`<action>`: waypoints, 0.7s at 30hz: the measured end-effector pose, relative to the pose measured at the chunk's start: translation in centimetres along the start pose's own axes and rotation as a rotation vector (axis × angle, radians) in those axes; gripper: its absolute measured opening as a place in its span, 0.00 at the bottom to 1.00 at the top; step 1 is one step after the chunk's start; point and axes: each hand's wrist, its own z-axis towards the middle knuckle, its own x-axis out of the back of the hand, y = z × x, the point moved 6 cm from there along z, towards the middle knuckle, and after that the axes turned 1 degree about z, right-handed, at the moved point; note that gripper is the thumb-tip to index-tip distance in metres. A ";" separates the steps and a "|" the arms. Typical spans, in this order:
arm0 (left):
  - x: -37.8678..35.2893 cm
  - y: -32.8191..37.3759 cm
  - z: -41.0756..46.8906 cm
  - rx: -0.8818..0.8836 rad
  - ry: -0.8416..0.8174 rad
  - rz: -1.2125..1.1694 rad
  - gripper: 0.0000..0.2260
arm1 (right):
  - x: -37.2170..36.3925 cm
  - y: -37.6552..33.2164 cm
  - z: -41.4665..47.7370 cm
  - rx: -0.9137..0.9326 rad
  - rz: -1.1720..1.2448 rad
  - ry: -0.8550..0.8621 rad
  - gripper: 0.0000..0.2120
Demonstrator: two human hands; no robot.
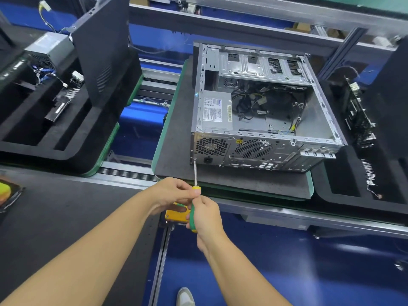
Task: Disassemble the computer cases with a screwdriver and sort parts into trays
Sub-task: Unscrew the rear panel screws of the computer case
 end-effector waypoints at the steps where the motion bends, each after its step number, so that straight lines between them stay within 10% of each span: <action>1: -0.1 -0.1 -0.2 0.000 0.018 -0.032 0.17 | -0.1 0.0 -0.1 0.006 -0.005 0.022 0.15; 11: -1.2 -0.2 -0.8 0.122 0.208 -0.168 0.15 | -0.5 -0.4 -1.0 0.201 -0.213 0.232 0.12; 18: -1.4 -0.7 -0.9 0.115 -0.016 -0.346 0.17 | 0.0 2.6 -2.5 -0.202 0.253 -0.382 0.20; 21: -1.9 -0.4 -1.1 0.090 -0.108 -0.384 0.17 | 0.8 1.8 -2.1 -0.107 0.213 -0.368 0.13</action>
